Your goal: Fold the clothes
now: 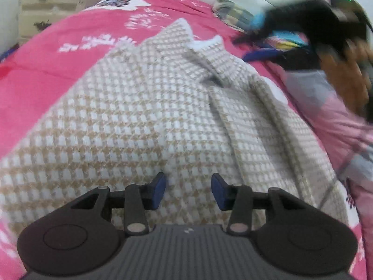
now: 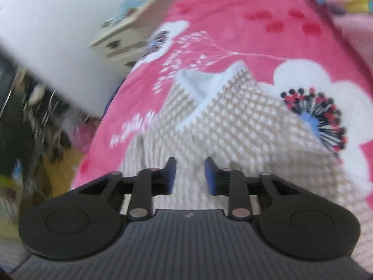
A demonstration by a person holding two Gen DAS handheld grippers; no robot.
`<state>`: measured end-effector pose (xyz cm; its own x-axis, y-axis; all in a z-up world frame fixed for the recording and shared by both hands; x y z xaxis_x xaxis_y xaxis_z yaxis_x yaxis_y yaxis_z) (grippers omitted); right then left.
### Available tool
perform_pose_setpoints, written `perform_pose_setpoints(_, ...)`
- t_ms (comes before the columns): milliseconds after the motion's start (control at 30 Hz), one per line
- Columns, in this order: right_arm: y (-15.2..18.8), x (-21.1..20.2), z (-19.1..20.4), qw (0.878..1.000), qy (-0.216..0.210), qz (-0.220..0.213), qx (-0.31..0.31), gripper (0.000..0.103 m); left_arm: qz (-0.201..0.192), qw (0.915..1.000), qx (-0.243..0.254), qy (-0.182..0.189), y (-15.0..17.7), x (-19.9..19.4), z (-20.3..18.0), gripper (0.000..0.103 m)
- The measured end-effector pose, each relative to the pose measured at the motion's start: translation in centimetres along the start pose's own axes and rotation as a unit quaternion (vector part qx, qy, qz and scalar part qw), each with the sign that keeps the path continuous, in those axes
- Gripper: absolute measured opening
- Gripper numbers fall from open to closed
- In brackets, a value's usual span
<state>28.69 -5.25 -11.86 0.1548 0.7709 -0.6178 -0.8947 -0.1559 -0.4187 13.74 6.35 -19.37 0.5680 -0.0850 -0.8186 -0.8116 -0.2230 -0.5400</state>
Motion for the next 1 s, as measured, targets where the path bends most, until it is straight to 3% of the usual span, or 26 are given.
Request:
perform_pose_setpoints(33, -0.7, 1.0, 0.2, 1.000, 0.004, 0.004, 0.031, 0.044, -0.002, 1.0000, -0.004, 0.004, 0.1, -0.1, 0.1, 0.046)
perform_pose_setpoints(133, -3.5, 2.8, 0.0, 0.993, 0.012, -0.004, 0.116, 0.051, -0.001, 0.9996, -0.021, 0.017, 0.3, -0.1, 0.6, 0.046)
perform_pose_setpoints(300, -7.3, 3.9, 0.3, 0.992, 0.077, -0.018, 0.094, 0.054, 0.010, 0.9978, -0.053, 0.040, 0.0, 0.0, 1.5, 0.046)
perform_pose_setpoints(400, -8.5, 3.3, -0.9, 0.992, 0.126, -0.013, 0.022, 0.063, 0.015, 0.9967, -0.059, 0.054, 0.0, 0.0, 2.0, 0.046)
perform_pose_setpoints(500, -8.8, 2.0, -4.4, 0.991, 0.132, -0.017, -0.014, 0.070, 0.019, 0.9962, -0.056, 0.063, 0.0, -0.1, 2.1, 0.046)
perform_pose_setpoints(600, -8.9, 2.1, -7.3, 0.994, 0.105, -0.019, -0.011, 0.070, 0.022, 0.9966, -0.048, 0.063, -0.1, -0.2, 1.9, 0.045)
perform_pose_setpoints(700, -9.1, 2.3, -10.3, 0.997, 0.079, -0.020, -0.007, 0.067, 0.025, 0.9980, -0.035, 0.047, -0.2, -1.0, 1.9, 0.045)
perform_pose_setpoints(900, -9.4, 4.2, -10.9, 0.999, 0.042, -0.016, 0.024, 0.033, 0.032, 0.9991, -0.027, -0.009, 0.6, -4.8, 4.0, 0.046)
perform_pose_setpoints(1000, -9.3, 4.1, -10.7, 0.999, 0.024, -0.028, 0.036, 0.025, 0.038, 0.9979, -0.042, -0.029, 0.7, -6.5, 5.4, 0.046)
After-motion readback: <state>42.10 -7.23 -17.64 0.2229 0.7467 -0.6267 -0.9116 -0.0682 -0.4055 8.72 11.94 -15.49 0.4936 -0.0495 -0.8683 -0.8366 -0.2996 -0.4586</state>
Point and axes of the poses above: each gripper's, at about its wrist camera, not at the fingertips, and x roughly the way its jaws point, z to its left, y to its underside, the point moved 7 cm from there along x, roughly the way its jaws point, and after that the axes turned 13 degrees about -y, right-handed, at the moved point
